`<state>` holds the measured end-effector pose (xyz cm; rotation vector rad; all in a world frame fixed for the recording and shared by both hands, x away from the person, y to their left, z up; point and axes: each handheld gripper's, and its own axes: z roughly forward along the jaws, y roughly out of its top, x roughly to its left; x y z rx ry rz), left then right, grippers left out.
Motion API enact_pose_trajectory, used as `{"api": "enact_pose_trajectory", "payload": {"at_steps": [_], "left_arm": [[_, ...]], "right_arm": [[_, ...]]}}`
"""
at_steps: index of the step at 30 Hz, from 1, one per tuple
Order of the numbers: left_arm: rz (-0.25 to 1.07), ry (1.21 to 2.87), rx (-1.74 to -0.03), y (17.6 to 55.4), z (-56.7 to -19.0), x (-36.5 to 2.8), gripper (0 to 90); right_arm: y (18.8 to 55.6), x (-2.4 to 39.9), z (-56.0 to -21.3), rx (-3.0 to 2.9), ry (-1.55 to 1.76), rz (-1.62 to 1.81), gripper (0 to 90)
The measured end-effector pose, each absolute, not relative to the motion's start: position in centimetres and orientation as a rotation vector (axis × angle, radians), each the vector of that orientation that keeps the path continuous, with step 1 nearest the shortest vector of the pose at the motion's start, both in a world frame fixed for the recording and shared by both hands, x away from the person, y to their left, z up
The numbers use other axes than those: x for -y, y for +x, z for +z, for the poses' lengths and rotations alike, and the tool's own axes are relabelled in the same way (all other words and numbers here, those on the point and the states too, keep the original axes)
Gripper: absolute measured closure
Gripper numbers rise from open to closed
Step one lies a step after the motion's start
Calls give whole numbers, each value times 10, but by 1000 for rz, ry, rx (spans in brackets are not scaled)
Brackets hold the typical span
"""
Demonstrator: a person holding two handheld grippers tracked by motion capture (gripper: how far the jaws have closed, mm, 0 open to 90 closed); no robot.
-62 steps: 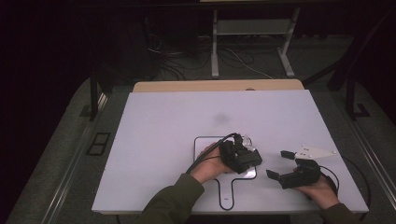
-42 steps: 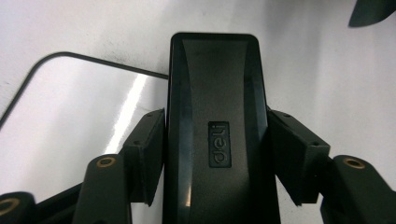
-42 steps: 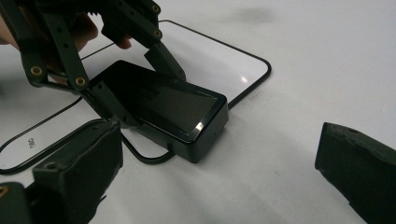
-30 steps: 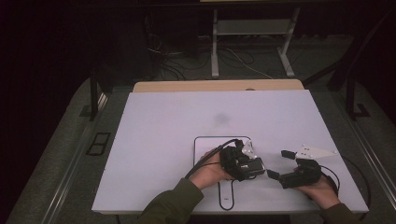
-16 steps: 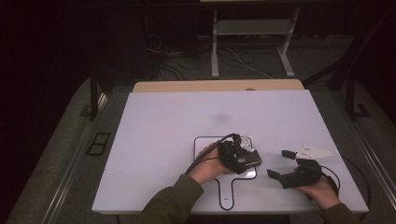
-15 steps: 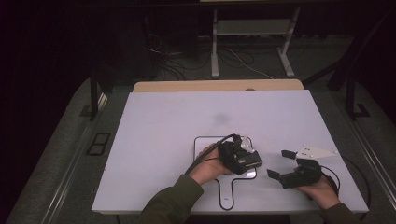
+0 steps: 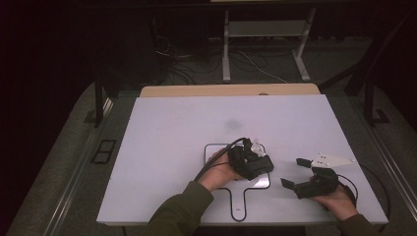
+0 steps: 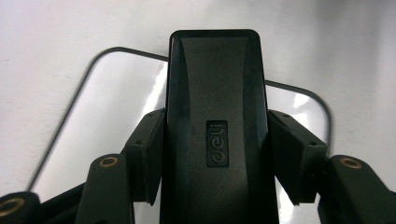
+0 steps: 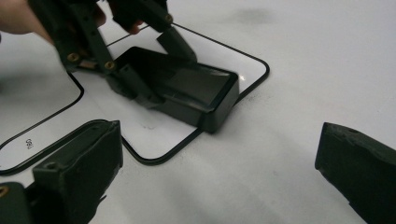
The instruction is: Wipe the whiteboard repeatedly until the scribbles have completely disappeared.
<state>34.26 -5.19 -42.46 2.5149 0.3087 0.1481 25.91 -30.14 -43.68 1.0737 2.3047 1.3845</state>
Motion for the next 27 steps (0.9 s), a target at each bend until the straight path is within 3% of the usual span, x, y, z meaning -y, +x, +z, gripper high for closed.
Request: {"api": "enact_pose_trajectory", "payload": {"at_steps": [8, 14, 21, 27], "left_arm": [[184, 2519, -329, 369, -424, 48, 403], [135, 2449, -419, 369, -426, 47, 403], [132, 2472, -369, 374, -415, 37, 403], [132, 2438, -429, 383, -402, 29, 403]], "right_arm": [[259, 301, -437, -2310, 1067, 1376, 0], [260, 302, -437, -2312, 1066, 1376, 0], [260, 301, -437, -2318, 1068, 1377, 0], [259, 301, -437, -2315, 1068, 1378, 0]]}}
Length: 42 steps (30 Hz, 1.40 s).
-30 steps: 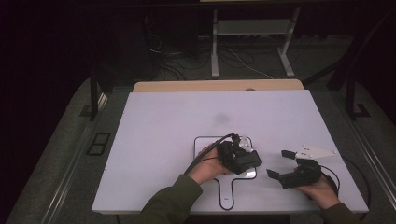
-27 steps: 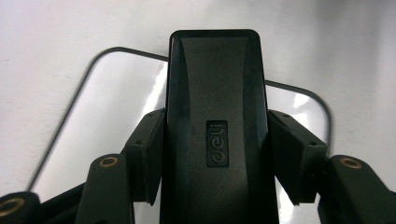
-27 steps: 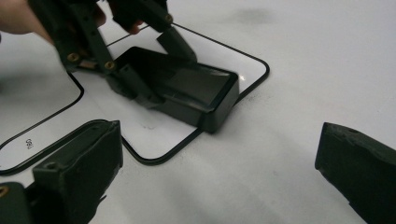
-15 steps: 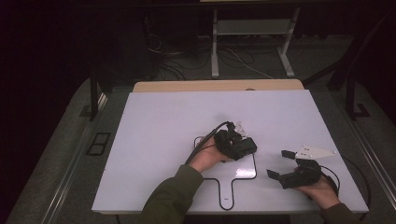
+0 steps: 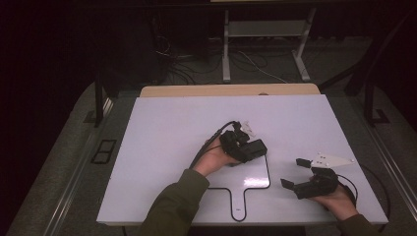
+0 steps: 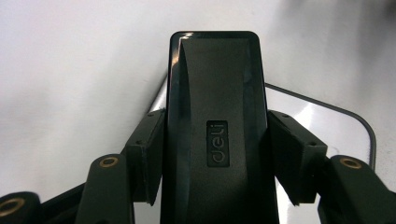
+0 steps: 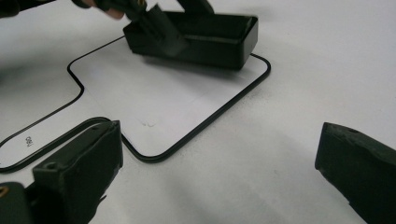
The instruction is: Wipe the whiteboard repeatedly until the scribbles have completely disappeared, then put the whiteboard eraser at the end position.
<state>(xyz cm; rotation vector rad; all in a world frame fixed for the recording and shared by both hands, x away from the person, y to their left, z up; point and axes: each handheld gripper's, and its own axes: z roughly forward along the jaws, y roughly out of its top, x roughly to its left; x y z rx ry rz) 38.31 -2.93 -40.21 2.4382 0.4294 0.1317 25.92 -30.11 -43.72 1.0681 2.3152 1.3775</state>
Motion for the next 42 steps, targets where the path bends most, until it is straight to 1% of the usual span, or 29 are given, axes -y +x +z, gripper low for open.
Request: {"api": "enact_pose_trajectory", "payload": {"at_steps": [5, 10, 12, 16, 21, 28, 36, 41, 42], "left_arm": [[151, 2434, -443, 398, -391, 21, 403], [178, 2424, -510, 416, -386, 14, 403], [196, 2443, -509, 425, -385, 11, 403], [232, 2450, -567, 450, -384, 6, 402], [255, 2446, -626, 479, -387, 3, 402], [260, 2401, -735, 510, -404, 6, 401], [263, 2415, -792, 523, -427, 11, 400], [241, 2381, -802, 523, -426, 7, 396], [239, 2358, -807, 522, -425, 6, 383]], "right_arm": [[260, 301, -438, -2318, 1069, 1380, 0], [259, 301, -438, -2321, 1068, 1381, 0], [259, 301, -438, -2319, 1068, 1385, 0], [259, 301, -437, -2316, 1073, 1390, 0], [260, 301, -438, -2318, 1075, 1393, 0], [261, 300, -440, -2334, 1058, 1401, 0], [262, 302, -441, -2337, 1064, 1419, 0], [262, 302, -440, -2335, 1062, 1423, 0], [262, 302, -440, -2336, 1065, 1421, 0]]}}
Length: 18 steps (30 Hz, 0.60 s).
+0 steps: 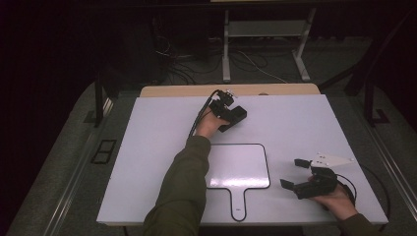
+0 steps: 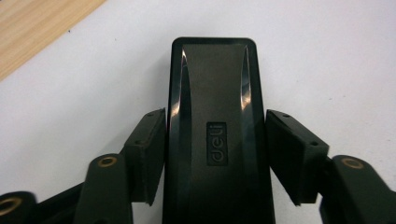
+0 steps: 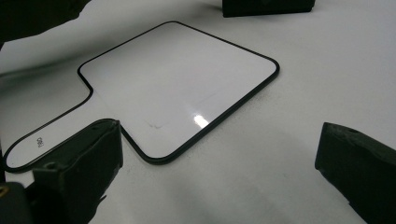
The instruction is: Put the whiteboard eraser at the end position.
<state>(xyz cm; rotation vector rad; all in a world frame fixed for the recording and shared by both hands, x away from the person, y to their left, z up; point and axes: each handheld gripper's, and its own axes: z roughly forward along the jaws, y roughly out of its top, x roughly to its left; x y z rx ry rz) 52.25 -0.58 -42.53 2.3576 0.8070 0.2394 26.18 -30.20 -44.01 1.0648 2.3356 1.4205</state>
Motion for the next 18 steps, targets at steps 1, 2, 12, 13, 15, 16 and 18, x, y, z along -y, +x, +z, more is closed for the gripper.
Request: {"api": "enact_pose_trajectory", "payload": {"at_steps": [1, 2, 12, 13, 15, 16, 18], "left_arm": [[238, 2357, -801, 522, -423, 4, 372], [233, 2337, -803, 522, -422, 3, 370], [215, 2238, -773, 501, -409, -13, 299], [218, 2242, -749, 498, -407, -15, 289], [221, 2229, -739, 488, -405, -18, 273], [226, 2222, -731, 484, -404, -20, 269], [238, 2230, -715, 474, -402, -24, 258]], "right_arm": [[262, 302, -440, -2335, 1065, 1419, 0], [262, 302, -440, -2334, 1065, 1417, 0], [262, 300, -442, -2348, 1066, 1399, 0], [263, 299, -442, -2349, 1068, 1396, 0], [263, 299, -443, -2353, 1075, 1402, 0], [263, 299, -443, -2354, 1077, 1403, 0], [264, 298, -443, -2356, 1079, 1406, 0]]}}
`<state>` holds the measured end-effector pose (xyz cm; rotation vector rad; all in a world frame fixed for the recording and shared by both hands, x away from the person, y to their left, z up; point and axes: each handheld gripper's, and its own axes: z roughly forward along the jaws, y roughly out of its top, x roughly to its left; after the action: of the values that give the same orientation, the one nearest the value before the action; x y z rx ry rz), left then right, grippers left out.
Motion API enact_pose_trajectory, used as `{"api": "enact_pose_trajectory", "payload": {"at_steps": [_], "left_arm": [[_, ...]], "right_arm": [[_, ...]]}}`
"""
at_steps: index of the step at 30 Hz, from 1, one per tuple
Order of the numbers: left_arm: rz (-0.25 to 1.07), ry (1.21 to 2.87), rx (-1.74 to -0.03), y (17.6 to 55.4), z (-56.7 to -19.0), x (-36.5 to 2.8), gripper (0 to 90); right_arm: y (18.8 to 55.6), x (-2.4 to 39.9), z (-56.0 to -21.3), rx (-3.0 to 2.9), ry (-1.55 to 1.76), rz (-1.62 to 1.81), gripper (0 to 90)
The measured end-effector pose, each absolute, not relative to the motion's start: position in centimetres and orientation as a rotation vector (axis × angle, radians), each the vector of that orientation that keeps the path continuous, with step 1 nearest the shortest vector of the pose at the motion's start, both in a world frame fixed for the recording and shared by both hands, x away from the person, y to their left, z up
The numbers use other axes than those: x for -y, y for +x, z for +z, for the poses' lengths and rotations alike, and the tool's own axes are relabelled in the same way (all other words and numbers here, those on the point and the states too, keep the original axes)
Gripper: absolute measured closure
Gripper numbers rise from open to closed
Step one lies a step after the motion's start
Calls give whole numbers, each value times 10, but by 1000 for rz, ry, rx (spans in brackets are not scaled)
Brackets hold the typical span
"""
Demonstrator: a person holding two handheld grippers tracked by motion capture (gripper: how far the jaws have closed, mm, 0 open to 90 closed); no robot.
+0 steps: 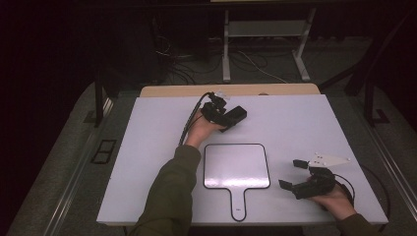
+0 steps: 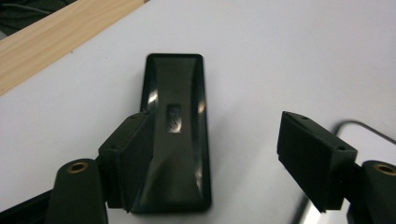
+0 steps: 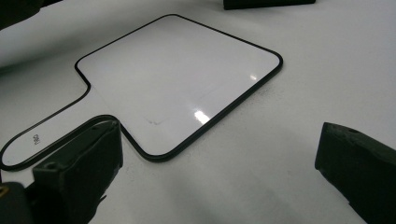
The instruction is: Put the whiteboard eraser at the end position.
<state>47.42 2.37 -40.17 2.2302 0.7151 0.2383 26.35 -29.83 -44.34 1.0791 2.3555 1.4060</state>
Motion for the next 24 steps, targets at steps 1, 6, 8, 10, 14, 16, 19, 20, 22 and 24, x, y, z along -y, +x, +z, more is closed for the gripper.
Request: {"api": "enact_pose_trajectory", "payload": {"at_steps": [1, 6, 8, 10, 14, 16, 19, 20, 22, 24], "left_arm": [[242, 2229, -697, 470, -401, -25, 258], [258, 2218, -662, 445, -396, -39, 224], [266, 2221, -644, 435, -395, -45, 213], [260, 2210, -650, 424, -396, -52, 196], [267, 2192, -660, 402, -400, -65, 160], [277, 2190, -661, 393, -402, -73, 140], [278, 2166, -678, 380, -406, -84, 127], [281, 2171, -681, 376, -406, -87, 121], [289, 2162, -687, 367, -407, -93, 103], [295, 2134, -704, 358, -409, -98, 88]], "right_arm": [[263, 298, -444, -2360, 1075, 1401, 0], [263, 295, -445, -2370, 1071, 1398, 0], [263, 294, -446, -2379, 1067, 1392, 0], [263, 292, -447, -2388, 1063, 1386, 0], [263, 291, -447, -2390, 1061, 1383, 0], [263, 292, -447, -2389, 1066, 1382, 0], [264, 293, -447, -2383, 1065, 1386, 0], [264, 293, -447, -2381, 1065, 1385, 0], [264, 293, -447, -2381, 1066, 1384, 0], [263, 293, -446, -2381, 1071, 1384, 0]]}}
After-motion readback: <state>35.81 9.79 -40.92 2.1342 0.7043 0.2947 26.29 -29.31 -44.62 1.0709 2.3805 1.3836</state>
